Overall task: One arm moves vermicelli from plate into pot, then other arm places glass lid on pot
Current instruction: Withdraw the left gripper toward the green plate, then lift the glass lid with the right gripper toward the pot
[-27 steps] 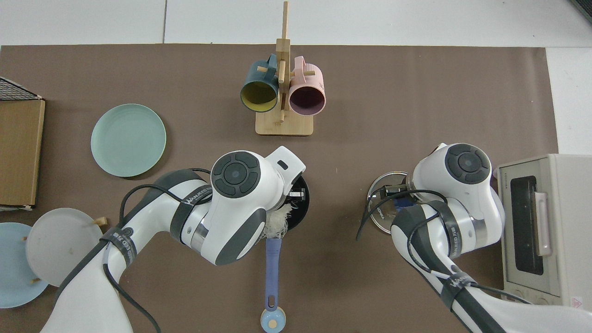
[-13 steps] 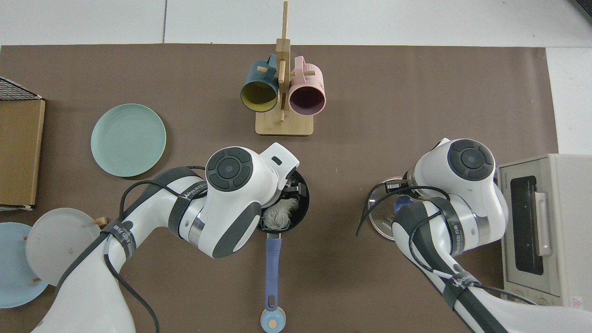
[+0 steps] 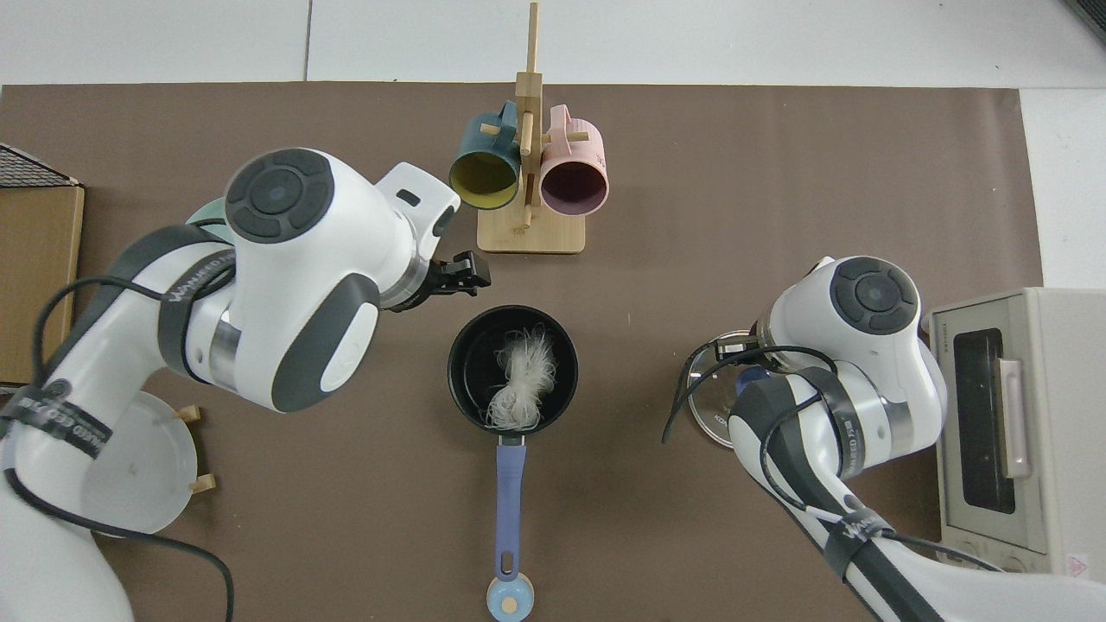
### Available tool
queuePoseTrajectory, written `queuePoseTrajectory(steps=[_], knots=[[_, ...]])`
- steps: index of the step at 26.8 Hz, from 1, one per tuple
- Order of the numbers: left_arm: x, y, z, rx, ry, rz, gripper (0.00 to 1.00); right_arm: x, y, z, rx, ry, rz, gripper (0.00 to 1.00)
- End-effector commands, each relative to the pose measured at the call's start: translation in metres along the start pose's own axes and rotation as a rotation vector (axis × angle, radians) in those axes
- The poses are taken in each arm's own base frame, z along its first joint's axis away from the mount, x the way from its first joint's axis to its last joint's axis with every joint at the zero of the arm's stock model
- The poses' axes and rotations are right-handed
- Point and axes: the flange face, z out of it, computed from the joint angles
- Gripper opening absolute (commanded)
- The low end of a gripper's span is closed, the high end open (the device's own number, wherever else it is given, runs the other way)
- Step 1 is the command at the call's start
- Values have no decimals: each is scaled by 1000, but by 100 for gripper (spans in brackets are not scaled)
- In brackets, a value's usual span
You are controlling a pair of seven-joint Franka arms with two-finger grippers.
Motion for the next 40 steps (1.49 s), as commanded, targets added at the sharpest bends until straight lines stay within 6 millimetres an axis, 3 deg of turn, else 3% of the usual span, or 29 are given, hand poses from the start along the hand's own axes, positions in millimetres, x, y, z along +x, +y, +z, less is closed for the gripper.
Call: queuePoseTrajectory(steps=[1, 3, 9, 12, 17, 19, 22, 27, 34, 40], knots=[[17, -37, -39, 43, 17, -12, 100, -6, 2, 5, -8, -16, 12, 49], [17, -51, -50, 58, 20, 0, 100, -7, 3, 5, -8, -18, 10, 63], [-2, -97, -108, 118, -3, 87, 100, -14, 5, 12, -13, -40, -14, 87], [-12, -120, -133, 136, -16, 132, 100, -16, 4, 13, -15, -46, -20, 94], [-22, -145, -155, 141, -23, 147, 99, -24, 2, 20, -20, -62, -26, 94], [-21, -155, -157, 135, -24, 156, 97, -26, 2, 22, -21, -68, -27, 88], [-18, -174, -157, 124, -24, 145, 92, -26, 2, 22, -23, -70, -30, 59], [-15, -189, -163, 73, -19, 132, 99, -26, 2, 20, -28, -90, -29, 30], [-10, -194, -168, 64, 12, 109, 100, -19, -5, 1, -31, -91, -38, 26], [-7, -187, -171, 10, 40, 102, 100, -10, -3, -35, -29, -57, -31, 25]])
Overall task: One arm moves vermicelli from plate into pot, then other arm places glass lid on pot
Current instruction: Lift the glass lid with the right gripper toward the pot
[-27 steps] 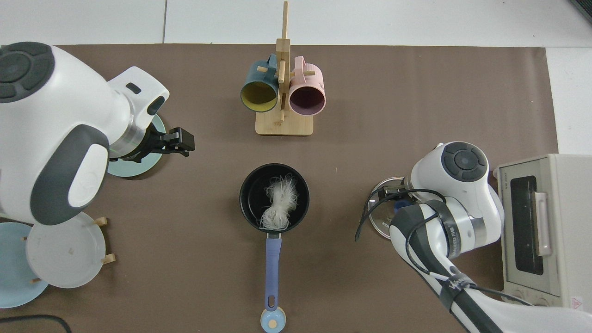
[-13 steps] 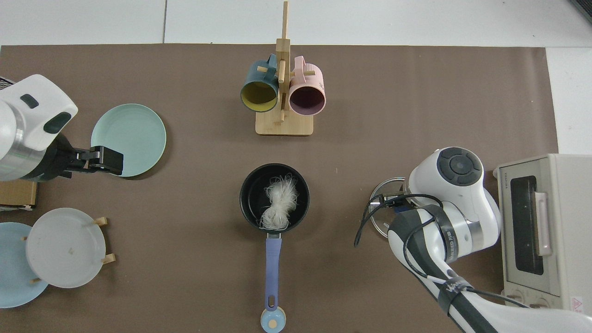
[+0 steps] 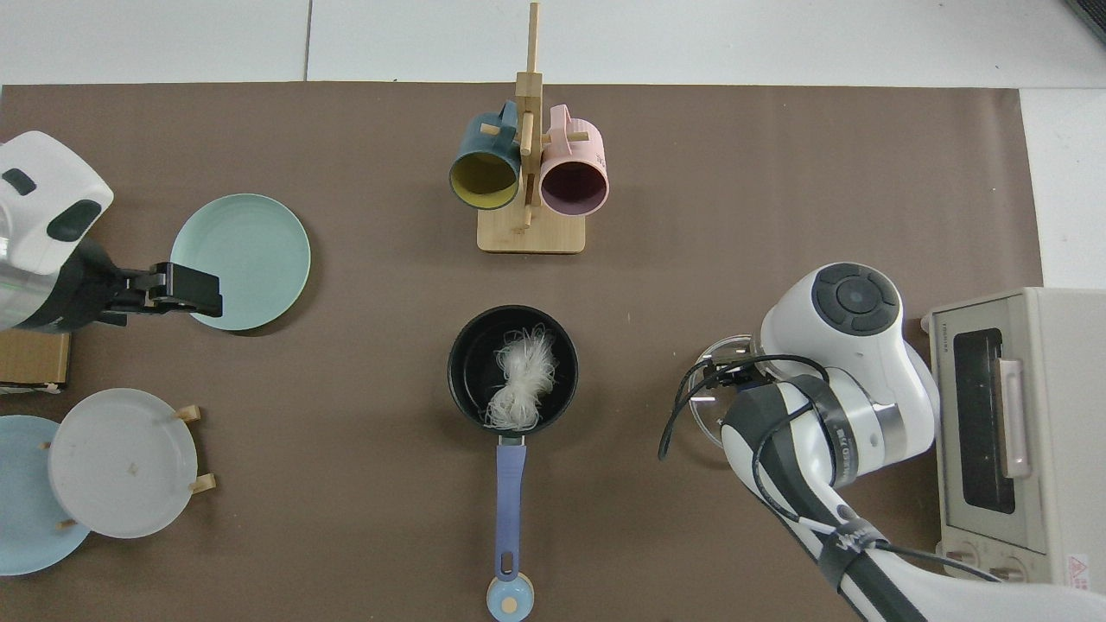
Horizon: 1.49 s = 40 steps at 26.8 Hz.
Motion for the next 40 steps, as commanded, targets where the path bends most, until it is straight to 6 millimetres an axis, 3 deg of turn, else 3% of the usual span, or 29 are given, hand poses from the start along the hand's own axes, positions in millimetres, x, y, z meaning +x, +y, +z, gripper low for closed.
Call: queuePoseTrajectory(steps=[1, 7, 11, 23, 28, 32, 40], knots=[[-3, 0, -5, -37, 37, -8, 100, 2, 5, -47, -2, 46, -5, 25], [-3, -10, -5, -18, 33, -5, 100, 0, 2, -90, 13, 122, 12, 22], [-2, -13, -6, -18, 39, 7, 100, 0, -24, -115, 28, 150, 80, 22], [-2, -26, -6, -18, 31, 6, 100, -7, -104, -146, 80, 194, 235, 21], [-3, -20, -6, -18, 28, 11, 100, -15, -149, -150, 98, 198, 265, 19], [-4, -10, -5, -18, 27, 28, 100, -25, -199, -143, 97, 172, 291, 17], [-3, -16, -6, -18, 28, 19, 100, -26, -253, -127, 108, 164, 395, 18]])
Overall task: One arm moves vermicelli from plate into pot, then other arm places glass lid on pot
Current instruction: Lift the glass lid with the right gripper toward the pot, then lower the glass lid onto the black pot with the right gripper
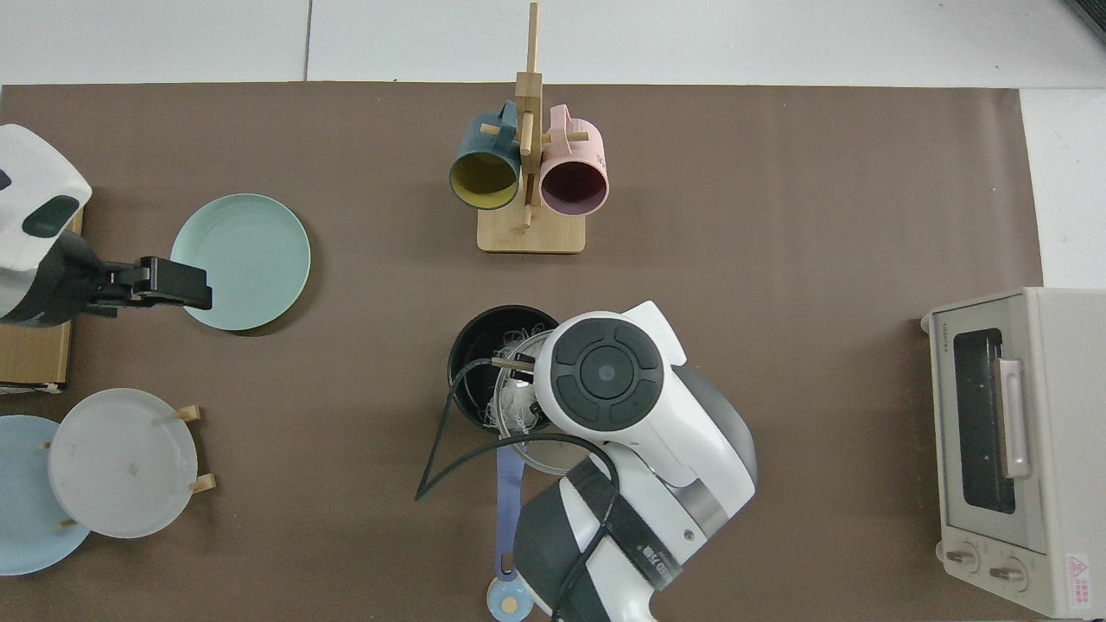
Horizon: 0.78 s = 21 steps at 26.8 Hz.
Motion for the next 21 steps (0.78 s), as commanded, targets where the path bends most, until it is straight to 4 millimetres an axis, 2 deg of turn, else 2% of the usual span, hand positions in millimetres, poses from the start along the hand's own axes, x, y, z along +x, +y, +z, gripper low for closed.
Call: queuePoseTrajectory(steps=[1, 5, 10, 13, 21], knots=[[-7, -4, -3, -3, 6, 0, 100, 3, -30, 5, 1, 1, 69, 18], [-7, -3, -3, -3, 6, 2, 100, -6, -47, 13, 7, 19, 95, 18], [-7, -3, -3, -3, 6, 2, 100, -9, -54, 20, 22, 26, 104, 19], [-7, -3, -3, -3, 6, 2, 100, -11, -59, 36, 1, 31, 102, 19], [-7, -2, -3, -3, 6, 3, 100, -1, -61, 52, 4, 63, 127, 19]])
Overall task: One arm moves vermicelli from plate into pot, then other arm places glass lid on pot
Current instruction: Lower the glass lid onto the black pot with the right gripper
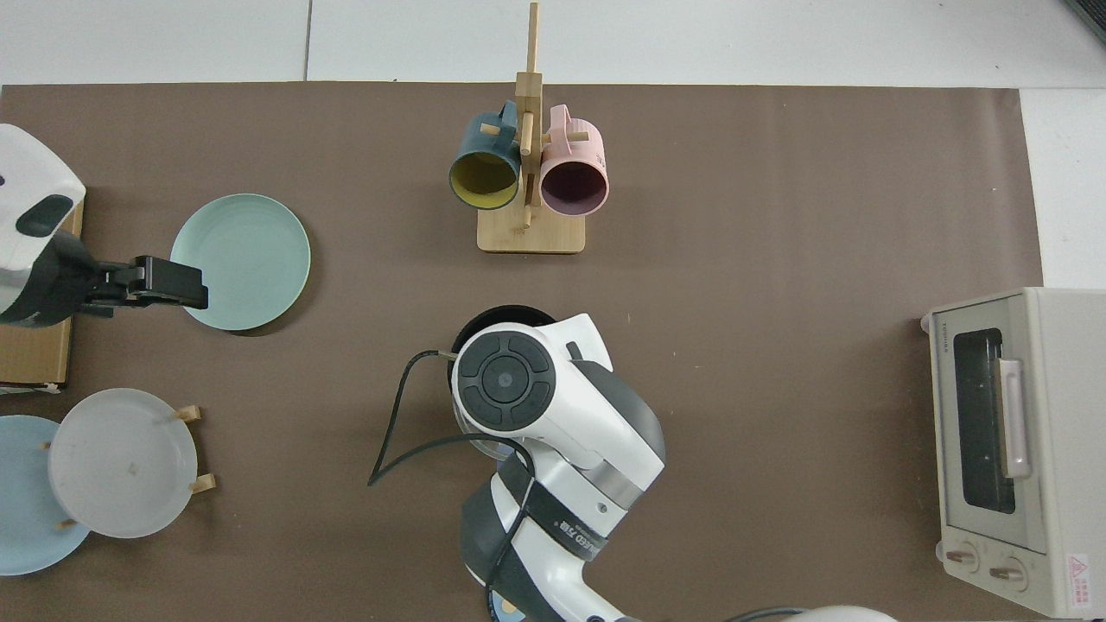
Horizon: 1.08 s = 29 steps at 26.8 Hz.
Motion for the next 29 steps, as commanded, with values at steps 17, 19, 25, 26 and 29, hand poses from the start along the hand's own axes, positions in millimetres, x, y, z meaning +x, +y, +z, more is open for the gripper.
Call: queuePoseTrajectory(steps=[17, 19, 25, 26, 29], knots=[[-7, 1, -3, -3, 6, 9, 100, 36, -23, 20, 39, 13, 40, 19], [-7, 1, -3, -3, 6, 9, 100, 35, -22, 21, 32, 10, 35, 19], [-7, 1, -3, -3, 6, 9, 100, 37, -16, 20, -34, -15, 3, 20], [-7, 1, -3, -3, 6, 9, 100, 36, -17, 21, -38, -22, 4, 20], [-7, 1, -3, -3, 6, 9, 100, 36, -16, 22, -42, -27, 7, 20]])
